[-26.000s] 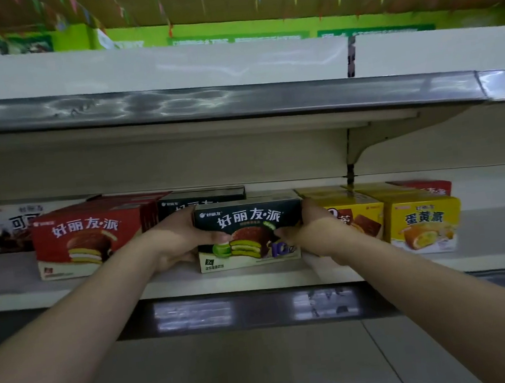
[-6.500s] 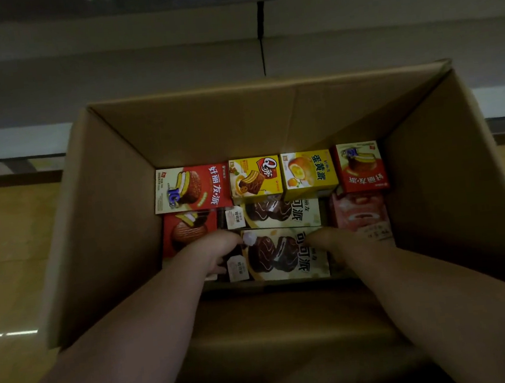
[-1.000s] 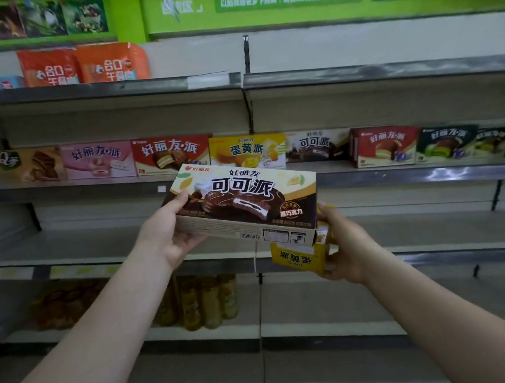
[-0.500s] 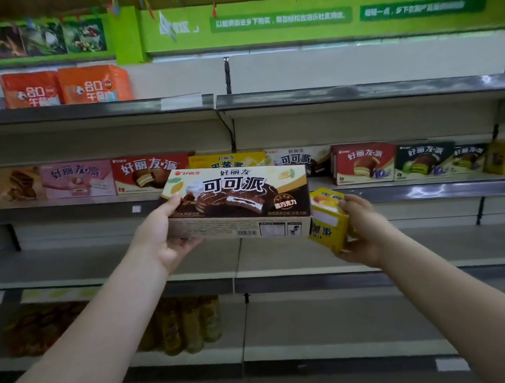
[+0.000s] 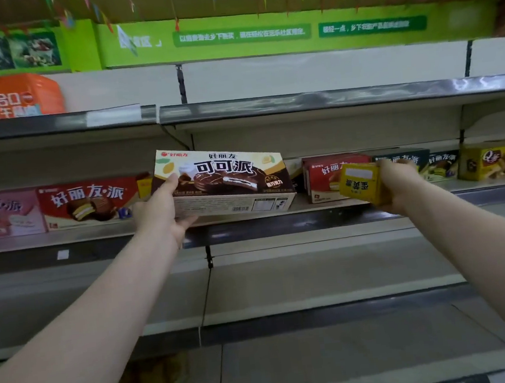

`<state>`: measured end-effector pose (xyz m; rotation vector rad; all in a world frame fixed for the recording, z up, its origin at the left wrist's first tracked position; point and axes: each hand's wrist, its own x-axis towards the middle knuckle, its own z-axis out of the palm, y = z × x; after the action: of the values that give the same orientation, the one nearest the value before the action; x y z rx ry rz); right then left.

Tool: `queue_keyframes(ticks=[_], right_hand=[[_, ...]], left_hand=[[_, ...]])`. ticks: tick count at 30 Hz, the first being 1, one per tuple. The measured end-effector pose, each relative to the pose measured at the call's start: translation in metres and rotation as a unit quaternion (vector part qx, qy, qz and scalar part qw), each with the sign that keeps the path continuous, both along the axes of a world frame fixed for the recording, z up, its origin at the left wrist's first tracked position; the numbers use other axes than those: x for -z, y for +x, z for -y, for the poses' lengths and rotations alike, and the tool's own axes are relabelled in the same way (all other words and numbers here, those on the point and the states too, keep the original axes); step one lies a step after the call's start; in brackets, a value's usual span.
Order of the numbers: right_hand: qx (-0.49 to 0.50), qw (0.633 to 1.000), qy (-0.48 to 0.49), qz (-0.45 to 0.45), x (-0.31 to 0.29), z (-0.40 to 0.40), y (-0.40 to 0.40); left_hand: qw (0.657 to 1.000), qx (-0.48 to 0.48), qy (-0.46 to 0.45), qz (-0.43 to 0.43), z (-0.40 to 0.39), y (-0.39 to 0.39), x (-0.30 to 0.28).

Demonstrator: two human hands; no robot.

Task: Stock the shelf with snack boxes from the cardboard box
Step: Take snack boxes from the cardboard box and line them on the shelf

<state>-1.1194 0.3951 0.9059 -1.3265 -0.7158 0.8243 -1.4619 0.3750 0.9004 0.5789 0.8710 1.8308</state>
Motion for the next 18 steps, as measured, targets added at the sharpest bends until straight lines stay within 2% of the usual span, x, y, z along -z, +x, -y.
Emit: queue_keyframes(ticks=[2, 4, 6, 10, 12, 15, 18], right_hand=[[0.027, 1.0, -0.008, 0.003, 0.0, -0.015, 0.003], [0.062, 0.995, -0.054, 0.059, 0.006, -0.048, 0.02], [0.094, 0.978, -0.109, 0.153, 0.014, -0.073, 0.036], [0.058, 0.9, -0.166, 0.399, 0.011, -0.068, 0.044], [0.019, 0.875, -0.175, 0.451, 0.006, -0.066, 0.055], [-0.038, 0.849, -0.213, 0.483, -0.002, -0.065, 0.067], [-0.071, 0.77, -0.266, 0.576, -0.015, -0.064, 0.066]], left_hand=[[1.0, 0.006, -0.002, -0.002, -0.017, 0.007, -0.002], [1.0, 0.003, 0.0, -0.015, -0.04, 0.016, 0.0], [0.999, -0.012, 0.007, -0.031, -0.054, 0.024, 0.003], [0.997, -0.044, 0.028, -0.058, -0.078, 0.044, 0.009], [0.996, -0.06, 0.033, -0.063, -0.088, 0.054, 0.01], [0.994, -0.08, 0.045, -0.059, -0.103, 0.065, 0.013], [0.99, -0.108, 0.05, -0.076, -0.117, 0.067, 0.018]])
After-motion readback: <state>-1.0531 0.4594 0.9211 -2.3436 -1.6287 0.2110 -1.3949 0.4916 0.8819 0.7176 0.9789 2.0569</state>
